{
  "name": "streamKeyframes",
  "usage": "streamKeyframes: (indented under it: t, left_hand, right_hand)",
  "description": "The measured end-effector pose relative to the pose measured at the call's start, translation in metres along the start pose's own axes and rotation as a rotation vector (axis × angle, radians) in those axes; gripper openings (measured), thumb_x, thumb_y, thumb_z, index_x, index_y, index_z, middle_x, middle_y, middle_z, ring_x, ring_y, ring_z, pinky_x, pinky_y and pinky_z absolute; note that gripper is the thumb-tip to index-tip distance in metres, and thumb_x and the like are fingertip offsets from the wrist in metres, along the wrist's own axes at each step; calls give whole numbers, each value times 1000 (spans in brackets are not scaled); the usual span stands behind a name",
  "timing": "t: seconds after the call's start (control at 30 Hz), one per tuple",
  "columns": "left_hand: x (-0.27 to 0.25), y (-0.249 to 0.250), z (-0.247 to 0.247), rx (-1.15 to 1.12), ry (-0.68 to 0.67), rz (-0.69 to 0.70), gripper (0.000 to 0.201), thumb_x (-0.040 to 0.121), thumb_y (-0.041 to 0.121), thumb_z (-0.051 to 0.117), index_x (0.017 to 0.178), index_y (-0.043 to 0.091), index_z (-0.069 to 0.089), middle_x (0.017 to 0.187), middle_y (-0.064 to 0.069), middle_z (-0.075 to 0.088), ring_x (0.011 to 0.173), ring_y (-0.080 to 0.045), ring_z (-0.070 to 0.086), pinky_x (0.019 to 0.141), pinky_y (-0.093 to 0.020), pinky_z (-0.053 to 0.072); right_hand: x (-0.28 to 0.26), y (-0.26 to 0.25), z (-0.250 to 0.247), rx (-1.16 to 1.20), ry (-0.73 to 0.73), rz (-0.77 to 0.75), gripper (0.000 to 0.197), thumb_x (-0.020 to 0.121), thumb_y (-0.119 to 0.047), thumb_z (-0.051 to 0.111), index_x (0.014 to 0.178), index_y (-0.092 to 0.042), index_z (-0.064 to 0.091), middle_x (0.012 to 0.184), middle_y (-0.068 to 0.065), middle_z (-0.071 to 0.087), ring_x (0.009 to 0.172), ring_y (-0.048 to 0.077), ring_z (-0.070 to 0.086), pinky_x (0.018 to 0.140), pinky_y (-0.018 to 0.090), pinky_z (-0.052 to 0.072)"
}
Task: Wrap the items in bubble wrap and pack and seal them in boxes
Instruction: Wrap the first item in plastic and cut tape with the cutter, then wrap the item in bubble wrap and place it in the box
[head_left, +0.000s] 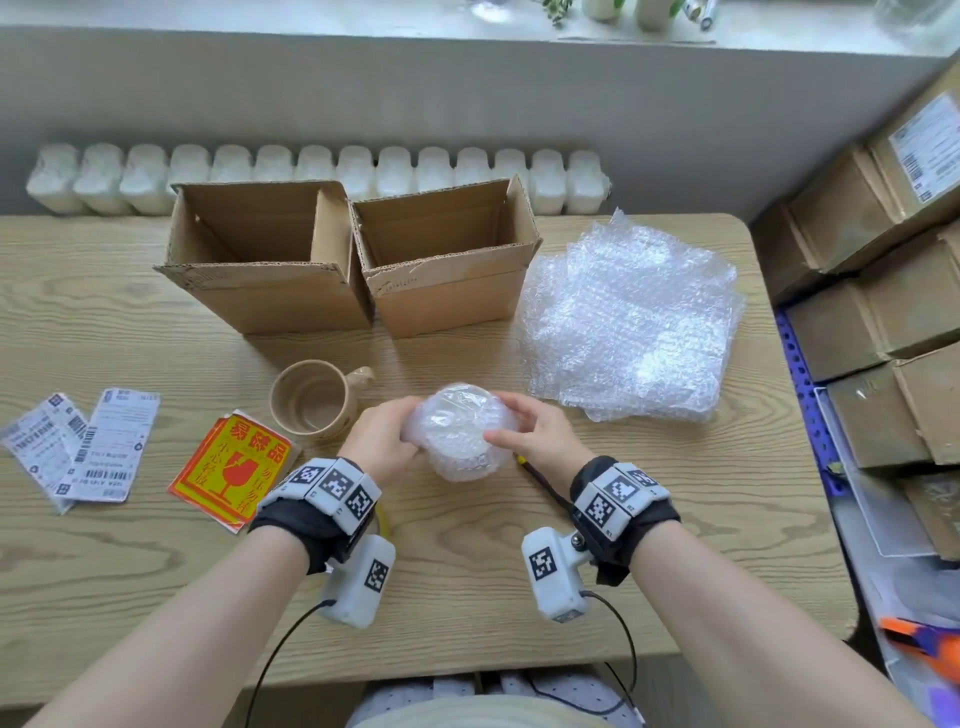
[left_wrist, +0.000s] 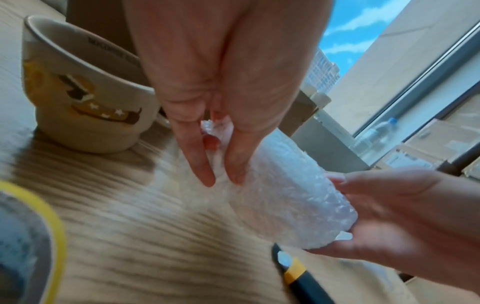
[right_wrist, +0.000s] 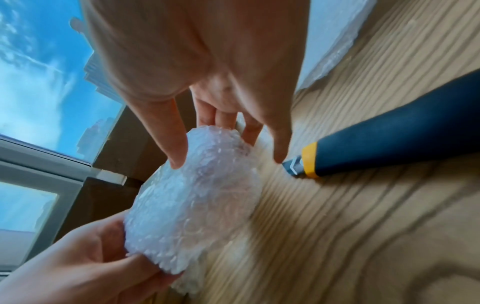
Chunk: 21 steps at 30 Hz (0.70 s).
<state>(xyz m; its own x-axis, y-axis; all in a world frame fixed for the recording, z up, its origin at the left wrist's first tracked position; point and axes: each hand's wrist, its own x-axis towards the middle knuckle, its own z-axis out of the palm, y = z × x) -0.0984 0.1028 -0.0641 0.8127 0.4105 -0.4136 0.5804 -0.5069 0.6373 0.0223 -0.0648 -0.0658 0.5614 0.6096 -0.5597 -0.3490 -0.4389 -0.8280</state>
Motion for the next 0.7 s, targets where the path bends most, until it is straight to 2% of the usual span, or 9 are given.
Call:
streamKeyframes:
  t: [0.1,0.2,0.23,0.33,0.47,0.57,0.7]
  left_hand:
    - [-5,15,-16,-53,47,31,33,80,12,70,112,18,64,95,5,68,94,-16,62,76,-24,42]
    - [-8,30,-37,-55,100,72,32,81,12,70,111,21,64,94,9,66,94,-13,60,77,-24,41]
    - [-9,37,-47,-56,112,81,33,81,13,69,112,22,63,96,10,66,94,-11,60,78,-24,42]
    - [-12,56,-76,-68,139,125,35,80,10,69,112,22,63,98,9,67,95,-9,60,80,-22,43]
    - [-11,82,-116,-94,163,172,35,81,6,66,113,20,62,94,10,64,94,-10,60,81,-25,46]
    - [-2,95,-136,-111,167,209,33,85,4,62,115,16,59,91,12,61,92,-11,59,81,-26,48]
    - [21,102,-144,-47,272,217,45,85,11,66,129,15,53,111,-1,50,99,-11,47,86,-22,37]
  right_hand:
    - [-4,-20,-5,71,-25,-37,49,79,2,71,124,-11,57,120,12,63,109,24,63,95,39,51]
    - [-9,-46,-7,111,-29,-65,43,78,-2,72,108,-30,59,116,-2,57,111,20,60,95,39,51]
    - [-11,-57,-8,140,-44,-72,43,79,-1,71,106,-32,59,115,-1,57,109,20,61,92,36,53]
    - [-15,-86,-13,233,-130,-81,43,82,4,65,110,-28,56,106,8,65,89,14,69,72,24,57]
    - [-12,-123,-16,275,-188,-115,41,83,-2,65,116,-23,53,115,10,61,97,20,68,78,27,56]
    - [-3,-150,-17,227,-151,-129,44,81,-12,69,120,-22,52,121,11,59,100,26,66,75,28,56]
    - [17,-176,-22,231,-87,-133,60,73,-19,76,128,-20,50,127,15,57,104,34,64,76,33,57]
